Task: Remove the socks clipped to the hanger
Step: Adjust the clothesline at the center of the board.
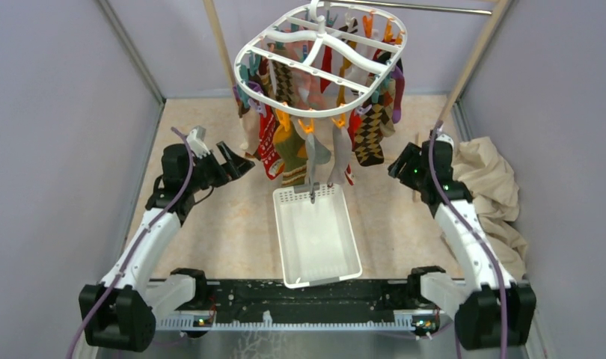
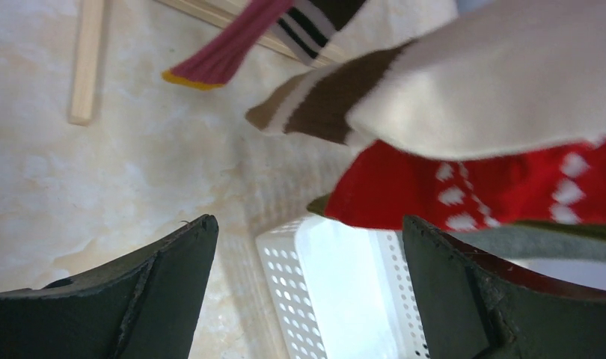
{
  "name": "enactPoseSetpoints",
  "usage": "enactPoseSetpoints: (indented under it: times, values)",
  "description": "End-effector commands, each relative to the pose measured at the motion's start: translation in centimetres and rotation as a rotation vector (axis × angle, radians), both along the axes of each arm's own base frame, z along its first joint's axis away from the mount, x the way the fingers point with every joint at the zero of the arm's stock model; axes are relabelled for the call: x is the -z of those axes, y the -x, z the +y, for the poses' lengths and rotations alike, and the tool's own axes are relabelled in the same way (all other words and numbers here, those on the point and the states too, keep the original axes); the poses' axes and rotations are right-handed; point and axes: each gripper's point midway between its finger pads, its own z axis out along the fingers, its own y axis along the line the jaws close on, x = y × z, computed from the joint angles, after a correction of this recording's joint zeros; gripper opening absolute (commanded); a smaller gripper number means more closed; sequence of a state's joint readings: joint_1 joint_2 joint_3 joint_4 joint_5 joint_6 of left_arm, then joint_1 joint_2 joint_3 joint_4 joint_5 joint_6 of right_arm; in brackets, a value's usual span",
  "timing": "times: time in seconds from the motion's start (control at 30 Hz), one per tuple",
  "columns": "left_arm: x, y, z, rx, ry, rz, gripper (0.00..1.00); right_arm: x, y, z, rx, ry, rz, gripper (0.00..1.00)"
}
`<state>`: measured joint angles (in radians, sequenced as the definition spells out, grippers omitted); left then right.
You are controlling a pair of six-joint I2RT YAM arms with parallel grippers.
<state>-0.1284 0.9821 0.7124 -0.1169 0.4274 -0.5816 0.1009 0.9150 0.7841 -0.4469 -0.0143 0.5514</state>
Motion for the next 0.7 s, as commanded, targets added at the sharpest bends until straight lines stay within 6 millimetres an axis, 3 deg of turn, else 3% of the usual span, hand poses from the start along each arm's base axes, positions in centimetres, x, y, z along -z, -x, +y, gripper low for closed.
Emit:
enactPoseSetpoints:
  times: [0.0, 0.07, 0.2, 0.4, 0.57, 0.67]
  values:
    - [2.8, -2.0, 2.0, -0.104, -0.102, 0.084, 0.99, 0.8, -4.3, -2.7, 0.135, 0.055, 0.065, 0.52]
    - [4.1, -3.0, 3.2, -0.170, -0.152, 0.118, 0.99, 2.4, -5.1, -3.4, 0.153, 0.087, 0.109, 0.51]
    - [6.6, -4.7, 5.1, -0.260, -0.239, 0.168, 0.99, 3.4, -5.2, -5.9, 0.231, 0.179, 0.132, 0.54]
    - [9.2, -7.6, 5.5, -0.282, -0.294, 0.224, 0.99, 6.0, -5.4, -9.7, 0.298, 0.216, 0.227, 0.59]
    - [11.1, -9.7, 7.8, -0.338, -0.450, 0.311, 0.99, 8.5, -5.8, -10.9, 0.269, 0.245, 0.303, 0.61]
    - [11.9, -10.5, 8.1, -0.350, -0.465, 0.316, 0.99, 9.7, -6.1, -11.3, 0.264, 0.231, 0.328, 0.61]
